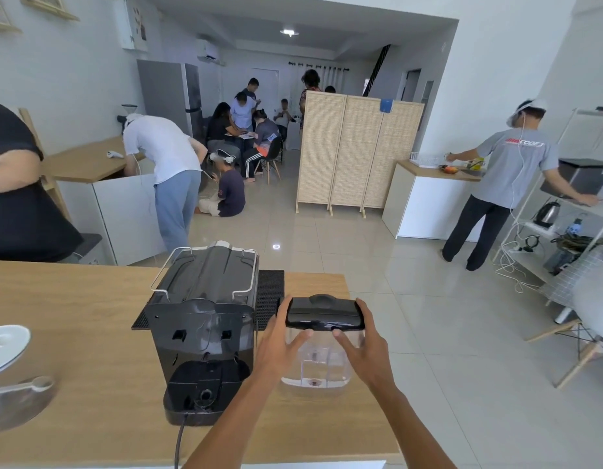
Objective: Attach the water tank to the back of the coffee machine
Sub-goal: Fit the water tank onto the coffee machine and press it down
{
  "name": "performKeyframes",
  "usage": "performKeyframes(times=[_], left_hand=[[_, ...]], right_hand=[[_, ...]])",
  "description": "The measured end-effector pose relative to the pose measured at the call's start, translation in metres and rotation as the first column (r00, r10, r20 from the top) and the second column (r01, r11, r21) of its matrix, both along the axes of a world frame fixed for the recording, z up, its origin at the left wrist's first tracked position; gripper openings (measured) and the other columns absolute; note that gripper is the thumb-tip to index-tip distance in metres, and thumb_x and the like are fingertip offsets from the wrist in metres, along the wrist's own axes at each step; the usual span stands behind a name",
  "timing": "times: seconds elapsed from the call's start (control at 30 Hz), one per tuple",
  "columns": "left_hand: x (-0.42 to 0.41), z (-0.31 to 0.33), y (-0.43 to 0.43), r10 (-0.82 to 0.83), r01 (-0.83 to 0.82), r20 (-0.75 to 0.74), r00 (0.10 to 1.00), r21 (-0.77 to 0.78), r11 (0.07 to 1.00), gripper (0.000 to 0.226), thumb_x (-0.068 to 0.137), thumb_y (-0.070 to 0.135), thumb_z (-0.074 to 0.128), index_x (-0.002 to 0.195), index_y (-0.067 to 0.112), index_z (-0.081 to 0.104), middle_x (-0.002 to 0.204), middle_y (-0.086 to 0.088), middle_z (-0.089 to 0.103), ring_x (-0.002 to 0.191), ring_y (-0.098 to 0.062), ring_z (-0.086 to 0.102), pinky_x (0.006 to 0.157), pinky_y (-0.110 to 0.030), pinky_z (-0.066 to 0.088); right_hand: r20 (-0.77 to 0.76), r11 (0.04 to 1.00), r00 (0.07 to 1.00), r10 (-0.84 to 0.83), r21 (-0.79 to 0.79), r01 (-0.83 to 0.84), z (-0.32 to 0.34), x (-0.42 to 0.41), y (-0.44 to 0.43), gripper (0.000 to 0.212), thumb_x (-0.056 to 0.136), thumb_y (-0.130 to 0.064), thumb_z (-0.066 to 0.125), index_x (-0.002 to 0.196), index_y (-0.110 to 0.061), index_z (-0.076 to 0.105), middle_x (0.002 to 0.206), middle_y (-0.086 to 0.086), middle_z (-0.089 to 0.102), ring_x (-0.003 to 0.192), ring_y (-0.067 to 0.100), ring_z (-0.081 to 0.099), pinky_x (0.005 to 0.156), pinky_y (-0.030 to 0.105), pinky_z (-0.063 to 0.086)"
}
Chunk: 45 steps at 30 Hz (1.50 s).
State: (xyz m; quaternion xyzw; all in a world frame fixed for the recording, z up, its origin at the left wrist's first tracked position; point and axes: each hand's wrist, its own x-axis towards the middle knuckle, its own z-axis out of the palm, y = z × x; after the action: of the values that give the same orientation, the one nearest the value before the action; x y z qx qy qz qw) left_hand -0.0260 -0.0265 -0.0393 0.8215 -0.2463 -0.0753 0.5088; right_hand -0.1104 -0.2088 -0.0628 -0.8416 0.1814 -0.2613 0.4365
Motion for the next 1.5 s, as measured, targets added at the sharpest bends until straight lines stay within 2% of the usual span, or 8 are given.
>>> performKeyframes(times=[0.13,0.37,0.8,0.97,1.1,1.27,1.4,1.5], left_hand=[[-0.003,0.017,0.002,0.001,-0.001,0.003,1.000,-0.016,1.000,0.084,0.085,0.062,0.058,0.153,0.047,0.010,0.161,0.004,0.029,0.145,-0.025,0.031,0.102,-0.044,0.036],[-0.007,0.040,0.011,-0.013,0.013,0.032,0.999,-0.018,1.000,0.081,0.083,0.063,0.060,0.150,0.052,0.014,0.144,-0.003,0.053,0.138,-0.030,0.039,0.107,-0.051,0.037],[-0.039,0.072,0.070,0.006,0.000,0.082,0.997,-0.073,0.997,0.092,0.075,0.068,0.059,0.154,0.039,0.022,0.135,-0.001,0.061,0.124,-0.025,0.054,0.088,-0.032,0.041],[-0.044,0.080,0.107,0.070,-0.065,0.109,0.992,-0.050,0.997,0.086,0.082,0.055,0.066,0.155,0.034,0.024,0.117,-0.002,0.068,0.103,-0.018,0.060,0.093,-0.027,0.043],[-0.040,0.084,0.138,0.115,-0.113,0.128,0.985,-0.024,0.993,0.085,0.082,0.055,0.067,0.154,0.036,0.025,0.133,-0.002,0.063,0.101,-0.024,0.065,0.087,-0.030,0.046],[-0.028,0.079,0.175,0.157,-0.159,0.133,0.979,-0.001,0.987,0.087,0.079,0.062,0.067,0.152,0.040,0.026,0.128,-0.010,0.066,0.101,-0.037,0.066,0.092,-0.044,0.053],[-0.015,0.074,0.198,0.174,-0.176,0.154,0.973,-0.002,0.984,0.086,0.080,0.059,0.067,0.153,0.036,0.028,0.070,0.000,0.060,0.048,-0.006,0.047,0.065,-0.038,0.047],[-0.001,0.069,0.213,0.180,-0.180,0.153,0.972,-0.014,0.984,0.087,0.078,0.064,0.067,0.152,0.039,0.028,0.078,-0.001,0.065,0.050,-0.005,0.046,0.063,-0.030,0.044]], right_hand=[[0.020,0.998,0.999,-0.031,-0.049,0.032,0.020,-0.006,0.004,0.078,0.087,-0.052,0.071,0.153,-0.042,0.030,0.123,-0.011,0.069,0.071,0.000,0.056,0.070,0.018,0.045],[0.036,0.991,0.993,-0.111,-0.070,0.113,0.049,-0.024,0.018,0.076,0.088,-0.053,0.069,0.153,-0.040,0.032,0.107,-0.008,0.070,0.054,-0.003,0.052,0.063,0.016,0.041],[0.109,0.988,0.987,-0.119,-0.088,0.129,0.081,-0.059,0.078,0.075,0.089,-0.047,0.072,0.153,-0.035,0.035,0.119,-0.016,0.062,0.077,-0.002,0.064,0.069,0.006,0.046],[0.129,0.994,0.989,-0.070,-0.072,0.080,0.083,-0.056,0.111,0.077,0.086,-0.053,0.071,0.153,-0.034,0.036,0.130,-0.009,0.064,0.087,0.013,0.068,0.082,0.026,0.055],[0.152,0.998,0.988,-0.029,-0.054,0.037,0.083,-0.047,0.142,0.088,0.076,-0.077,0.061,0.151,-0.040,0.034,0.138,-0.006,0.064,0.114,0.026,0.067,0.094,0.048,0.057],[0.149,0.999,0.989,0.008,-0.043,-0.002,0.081,-0.031,0.176,0.080,0.088,-0.049,0.072,0.155,-0.028,0.035,0.138,-0.007,0.062,0.124,0.023,0.063,0.100,0.044,0.054],[0.133,0.999,0.990,0.038,-0.025,-0.035,0.077,-0.015,0.200,0.083,0.089,-0.046,0.072,0.158,-0.024,0.030,0.147,-0.001,0.059,0.129,0.024,0.060,0.106,0.036,0.049],[0.128,0.999,0.990,0.051,-0.007,-0.051,0.077,-0.005,0.217,0.081,0.091,-0.040,0.072,0.158,-0.020,0.031,0.147,0.000,0.058,0.131,0.023,0.058,0.102,0.022,0.043]])
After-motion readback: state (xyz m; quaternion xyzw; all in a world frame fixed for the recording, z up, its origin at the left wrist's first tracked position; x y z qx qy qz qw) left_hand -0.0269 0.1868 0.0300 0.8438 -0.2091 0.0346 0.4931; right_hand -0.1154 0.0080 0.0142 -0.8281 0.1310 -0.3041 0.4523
